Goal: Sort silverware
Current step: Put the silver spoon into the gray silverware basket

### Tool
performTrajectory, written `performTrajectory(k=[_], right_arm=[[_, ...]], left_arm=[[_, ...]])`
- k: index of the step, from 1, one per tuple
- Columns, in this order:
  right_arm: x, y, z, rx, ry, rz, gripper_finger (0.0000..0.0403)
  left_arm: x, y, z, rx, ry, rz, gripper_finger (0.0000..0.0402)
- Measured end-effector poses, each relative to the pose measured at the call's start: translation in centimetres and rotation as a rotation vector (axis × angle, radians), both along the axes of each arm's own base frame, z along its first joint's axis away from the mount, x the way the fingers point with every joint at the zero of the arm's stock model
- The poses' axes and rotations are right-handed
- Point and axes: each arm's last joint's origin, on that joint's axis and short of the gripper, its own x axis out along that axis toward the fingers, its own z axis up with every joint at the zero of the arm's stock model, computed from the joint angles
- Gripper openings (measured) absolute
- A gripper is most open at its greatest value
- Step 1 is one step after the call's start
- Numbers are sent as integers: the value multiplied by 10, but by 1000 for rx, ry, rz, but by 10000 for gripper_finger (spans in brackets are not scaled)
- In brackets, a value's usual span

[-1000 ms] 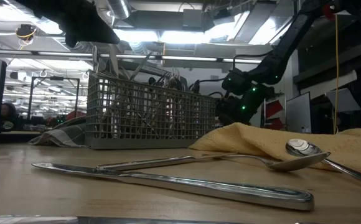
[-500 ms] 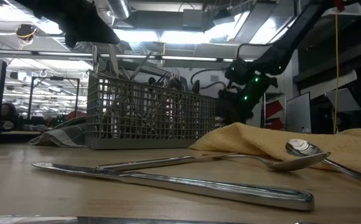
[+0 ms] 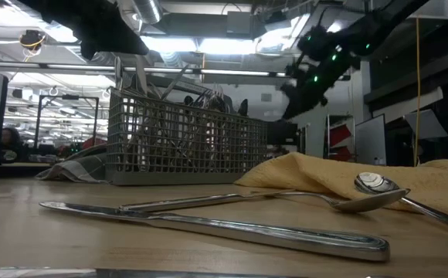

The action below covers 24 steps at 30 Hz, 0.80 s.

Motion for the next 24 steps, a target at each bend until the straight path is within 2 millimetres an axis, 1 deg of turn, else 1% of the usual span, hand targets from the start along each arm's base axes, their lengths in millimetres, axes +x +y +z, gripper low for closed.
performTrajectory(k=[5, 9, 12, 15, 21, 24], right_arm=[[-9, 13, 29, 23, -161, 76, 8], [-8, 22, 43, 79, -298, 232, 8], [2, 33, 50, 87, -378, 361, 8], [15, 48, 57, 55, -441, 477, 9], [40, 84, 74, -106, -562, 680, 9], [56, 101, 75, -177, -634, 767, 9]], left_arm=[[0, 0, 0, 4, 2, -1, 15], [0, 0, 0, 7, 4, -2, 15], [0, 0, 0, 7, 4, -2, 15], [0, 0, 0, 7, 4, -2, 15], [1, 0, 1, 2, -13, -2, 15], [2, 0, 4, -5, -42, 3, 15]])
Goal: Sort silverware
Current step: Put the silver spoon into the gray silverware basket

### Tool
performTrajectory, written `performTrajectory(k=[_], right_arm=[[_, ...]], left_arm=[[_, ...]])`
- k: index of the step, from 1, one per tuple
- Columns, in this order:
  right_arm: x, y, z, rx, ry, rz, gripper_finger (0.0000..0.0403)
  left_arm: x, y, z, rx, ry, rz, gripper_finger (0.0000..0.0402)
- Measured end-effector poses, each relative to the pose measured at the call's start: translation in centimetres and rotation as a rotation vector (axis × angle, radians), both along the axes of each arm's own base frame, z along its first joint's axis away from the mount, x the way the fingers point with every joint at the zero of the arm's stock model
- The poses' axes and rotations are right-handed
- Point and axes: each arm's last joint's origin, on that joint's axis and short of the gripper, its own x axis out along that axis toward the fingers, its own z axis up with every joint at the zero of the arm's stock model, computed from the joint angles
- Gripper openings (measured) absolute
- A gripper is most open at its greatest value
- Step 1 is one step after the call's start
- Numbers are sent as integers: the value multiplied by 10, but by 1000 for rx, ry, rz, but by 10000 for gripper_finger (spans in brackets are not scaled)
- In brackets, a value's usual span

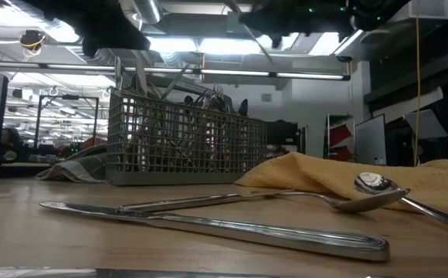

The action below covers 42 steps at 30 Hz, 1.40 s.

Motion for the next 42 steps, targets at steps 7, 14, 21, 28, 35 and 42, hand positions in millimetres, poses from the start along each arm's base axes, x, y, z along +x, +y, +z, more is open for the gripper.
performTrajectory(k=[7, 14, 21, 28, 35, 42], right_arm=[[35, 17, -24, -146, -76, 80, 9], [60, 11, -55, -177, -167, 100, 9], [72, 7, -80, -180, -178, 104, 9], [75, 5, -89, -169, -160, 50, 9], [75, 3, -89, -210, -153, 33, 9], [75, -2, -93, -236, -113, 20, 9]], left_arm=[[4, 4, 5, -15, -65, 35, 15], [18, 12, 4, 17, -96, 78, 15], [29, 27, 12, 76, -175, 141, 15], [37, 43, 12, 77, -224, 212, 15], [55, 49, 7, 74, -294, 167, 15], [65, 48, 8, 136, -358, 165, 15]])
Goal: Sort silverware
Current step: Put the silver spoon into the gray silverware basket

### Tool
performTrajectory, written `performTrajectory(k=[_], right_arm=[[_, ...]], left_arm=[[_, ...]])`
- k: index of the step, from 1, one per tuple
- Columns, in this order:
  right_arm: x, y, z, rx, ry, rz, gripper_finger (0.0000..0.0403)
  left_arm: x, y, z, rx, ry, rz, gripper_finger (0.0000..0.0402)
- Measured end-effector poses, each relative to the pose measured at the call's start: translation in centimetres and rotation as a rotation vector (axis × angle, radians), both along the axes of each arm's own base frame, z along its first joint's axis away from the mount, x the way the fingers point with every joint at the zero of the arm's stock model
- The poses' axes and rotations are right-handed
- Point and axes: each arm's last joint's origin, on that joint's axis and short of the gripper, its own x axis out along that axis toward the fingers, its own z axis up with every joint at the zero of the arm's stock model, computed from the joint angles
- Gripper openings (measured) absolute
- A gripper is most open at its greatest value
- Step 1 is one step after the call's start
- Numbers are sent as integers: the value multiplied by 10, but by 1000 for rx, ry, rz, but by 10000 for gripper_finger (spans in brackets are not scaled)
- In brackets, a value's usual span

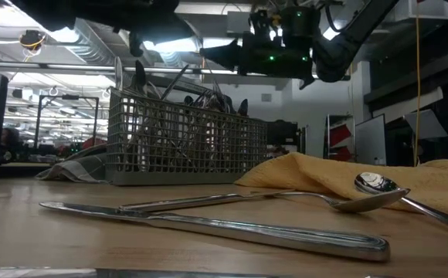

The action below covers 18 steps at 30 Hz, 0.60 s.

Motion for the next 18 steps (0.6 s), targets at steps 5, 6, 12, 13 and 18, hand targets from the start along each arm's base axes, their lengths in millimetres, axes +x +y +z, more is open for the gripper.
performTrajectory(k=[5, 6, 12, 13, 18], right_arm=[[1, -1, -5, -28, 55, -48, 9], [1, -1, -6, -28, 62, -49, 9], [1, -2, -11, -35, 109, -70, 9], [1, -2, -12, -32, 118, -82, 9], [1, -4, -17, -13, 177, -154, 9]], left_arm=[[5, 0, -1, 3, 0, -4, 15], [7, 0, -2, -6, -3, -8, 15], [23, 1, -13, -33, 31, -8, 15], [25, 1, -15, -34, 37, -3, 15], [27, 5, -19, -31, 69, 9, 15]])
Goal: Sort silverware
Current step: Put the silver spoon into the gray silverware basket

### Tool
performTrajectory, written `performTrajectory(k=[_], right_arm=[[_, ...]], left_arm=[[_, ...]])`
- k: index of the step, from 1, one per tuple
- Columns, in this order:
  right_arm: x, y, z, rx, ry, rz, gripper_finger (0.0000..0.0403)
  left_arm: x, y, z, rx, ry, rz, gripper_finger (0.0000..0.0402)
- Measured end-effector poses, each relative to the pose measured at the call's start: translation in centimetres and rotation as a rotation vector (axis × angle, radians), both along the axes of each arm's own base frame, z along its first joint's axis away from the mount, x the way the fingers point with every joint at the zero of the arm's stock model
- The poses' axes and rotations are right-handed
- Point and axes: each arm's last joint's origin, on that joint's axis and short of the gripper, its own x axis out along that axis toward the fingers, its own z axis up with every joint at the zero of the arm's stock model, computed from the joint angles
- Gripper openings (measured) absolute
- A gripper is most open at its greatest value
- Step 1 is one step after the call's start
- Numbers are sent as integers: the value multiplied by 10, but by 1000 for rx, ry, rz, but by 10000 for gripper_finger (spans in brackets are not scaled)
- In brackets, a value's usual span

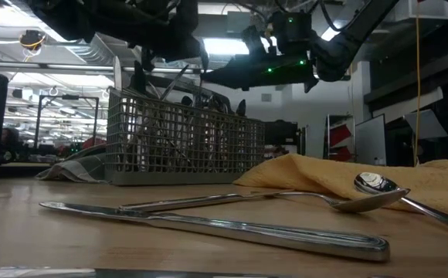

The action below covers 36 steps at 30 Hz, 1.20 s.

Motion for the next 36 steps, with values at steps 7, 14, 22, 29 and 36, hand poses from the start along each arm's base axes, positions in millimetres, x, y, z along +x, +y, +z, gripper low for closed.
performTrajectory(k=[7, 14, 22, 29, 36], right_arm=[[0, 0, -3, 12, 32, -7, 9], [0, 0, -3, 15, 36, -21, 10], [-1, -1, -6, 31, 66, -62, 45], [-3, -4, -18, 72, 181, -165, 121], [-5, -4, -25, 88, 263, -186, 135]], left_arm=[[0, 1, -1, 0, 11, -2, 15], [0, 0, -1, 15, 28, -3, 15], [0, 0, 0, 27, 32, -15, 15], [0, 0, 1, 27, 27, -16, 15], [0, -1, 1, 27, 28, -15, 15]])
